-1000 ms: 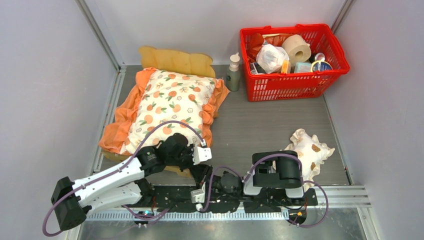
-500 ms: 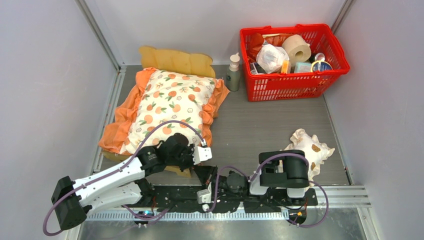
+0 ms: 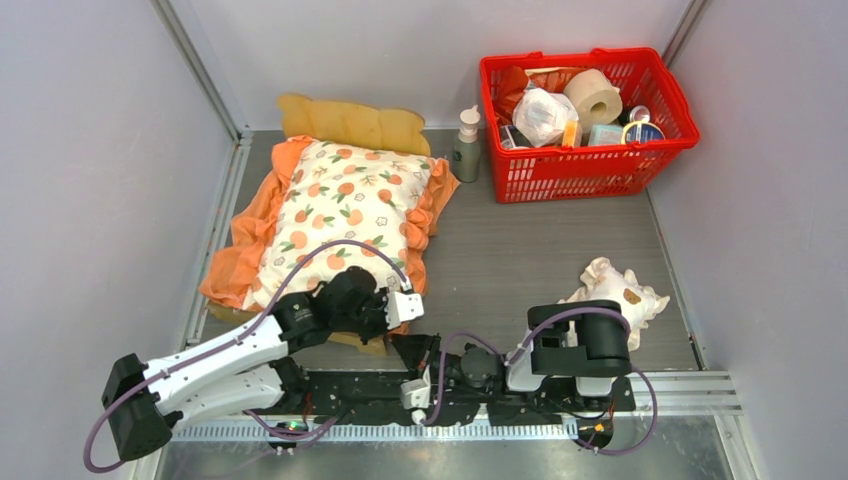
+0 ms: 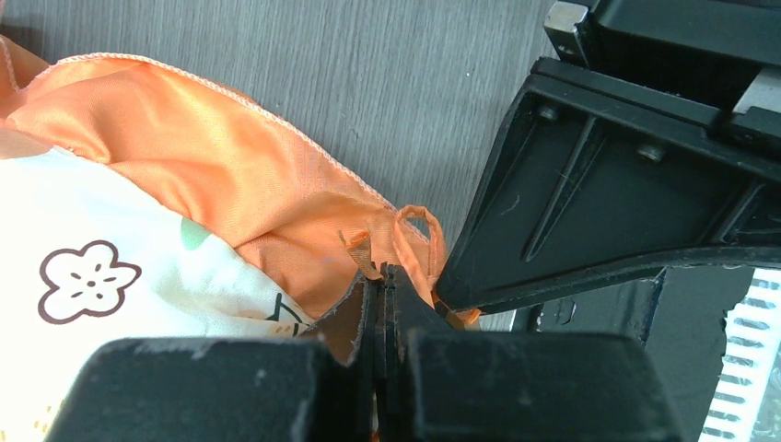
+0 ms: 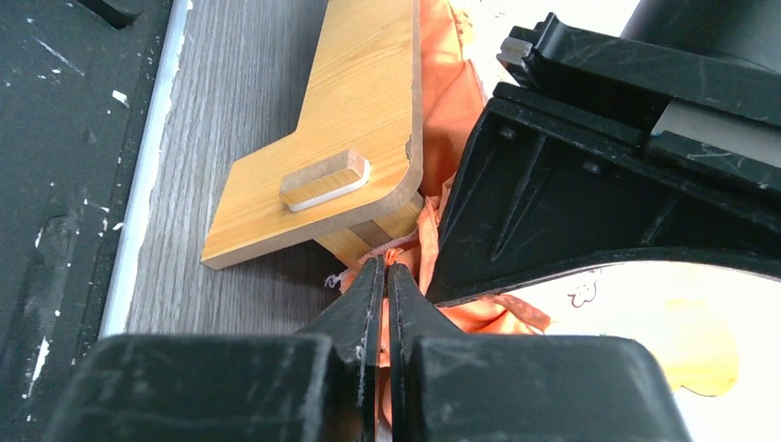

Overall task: Set up the pet bed
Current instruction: Tie the ropes to the bed frame.

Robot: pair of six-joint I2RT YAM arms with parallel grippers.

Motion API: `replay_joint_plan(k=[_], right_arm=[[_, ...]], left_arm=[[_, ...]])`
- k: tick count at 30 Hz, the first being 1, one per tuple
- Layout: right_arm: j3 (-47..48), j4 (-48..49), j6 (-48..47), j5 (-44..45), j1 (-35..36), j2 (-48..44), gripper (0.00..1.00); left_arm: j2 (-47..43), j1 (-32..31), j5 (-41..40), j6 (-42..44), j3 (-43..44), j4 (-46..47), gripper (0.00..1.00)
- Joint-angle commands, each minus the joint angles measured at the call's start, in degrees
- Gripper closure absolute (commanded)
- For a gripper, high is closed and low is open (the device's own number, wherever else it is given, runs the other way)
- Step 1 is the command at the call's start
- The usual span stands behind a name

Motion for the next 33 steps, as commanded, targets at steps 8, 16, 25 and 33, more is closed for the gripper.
replay_joint_plan(k=[8, 16, 25, 33], right_arm=[[0.62, 8.91, 5.96, -3.66, 3.65, -1.19, 0.95], [1.48, 8.93, 10.3, -4.61, 3.65, 0.63, 0.95], [0.62, 8.94, 14.31, -1.63, 5.16, 0.74, 0.95], [0.78, 9.02, 17.74, 1.58, 5.35, 1.5, 0.95]], left_arm=[[-5.83, 1.1, -9.1, -0.79, 1.59, 2.52, 1.0], [-10.37, 1.28, -13.05, -3.25, 1.91, 0.64, 1.0], [-14.12, 1.28, -13.95, -7.91, 5.35, -5.83, 1.0], [-14.15, 1.3, -13.17, -10.76, 7.35, -8.05, 1.0]])
